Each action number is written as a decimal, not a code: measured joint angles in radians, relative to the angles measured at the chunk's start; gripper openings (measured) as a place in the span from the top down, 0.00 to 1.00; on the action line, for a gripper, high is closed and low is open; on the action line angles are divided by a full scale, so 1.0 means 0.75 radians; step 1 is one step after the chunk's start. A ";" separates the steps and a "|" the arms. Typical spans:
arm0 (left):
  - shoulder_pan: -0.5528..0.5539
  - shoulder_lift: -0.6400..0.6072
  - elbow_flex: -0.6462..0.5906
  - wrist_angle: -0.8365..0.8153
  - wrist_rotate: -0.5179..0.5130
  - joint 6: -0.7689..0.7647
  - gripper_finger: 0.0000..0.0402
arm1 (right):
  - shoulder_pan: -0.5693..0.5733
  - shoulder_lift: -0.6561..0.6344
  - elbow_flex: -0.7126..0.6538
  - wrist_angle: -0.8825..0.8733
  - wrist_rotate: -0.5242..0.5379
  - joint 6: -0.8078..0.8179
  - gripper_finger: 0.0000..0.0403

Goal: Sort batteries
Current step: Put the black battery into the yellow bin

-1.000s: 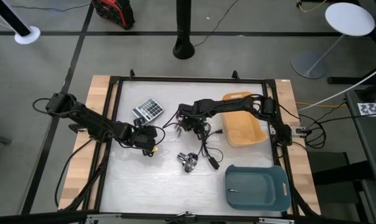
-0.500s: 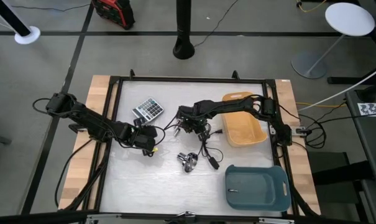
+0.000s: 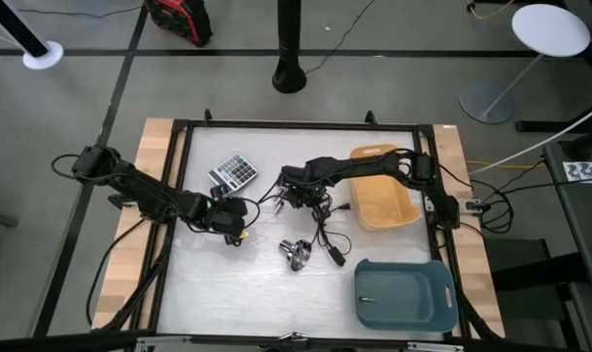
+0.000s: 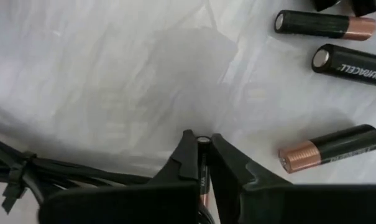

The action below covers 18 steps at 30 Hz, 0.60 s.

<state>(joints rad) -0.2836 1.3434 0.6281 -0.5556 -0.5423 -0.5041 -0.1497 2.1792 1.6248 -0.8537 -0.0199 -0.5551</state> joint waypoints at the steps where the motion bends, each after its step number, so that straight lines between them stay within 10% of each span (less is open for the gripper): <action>1: 0.000 0.000 0.000 0.000 0.000 0.000 0.63 | 0.000 0.000 0.003 -0.003 0.000 0.001 0.97; 18: 0.000 0.000 0.000 0.053 0.000 0.007 0.63 | -0.002 0.008 0.377 -0.395 0.024 0.044 1.00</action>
<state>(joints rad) -0.2836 1.3434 0.6281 -0.5159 -0.5426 -0.4987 -0.1509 2.1849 1.9077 -1.1498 -0.0016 -0.5219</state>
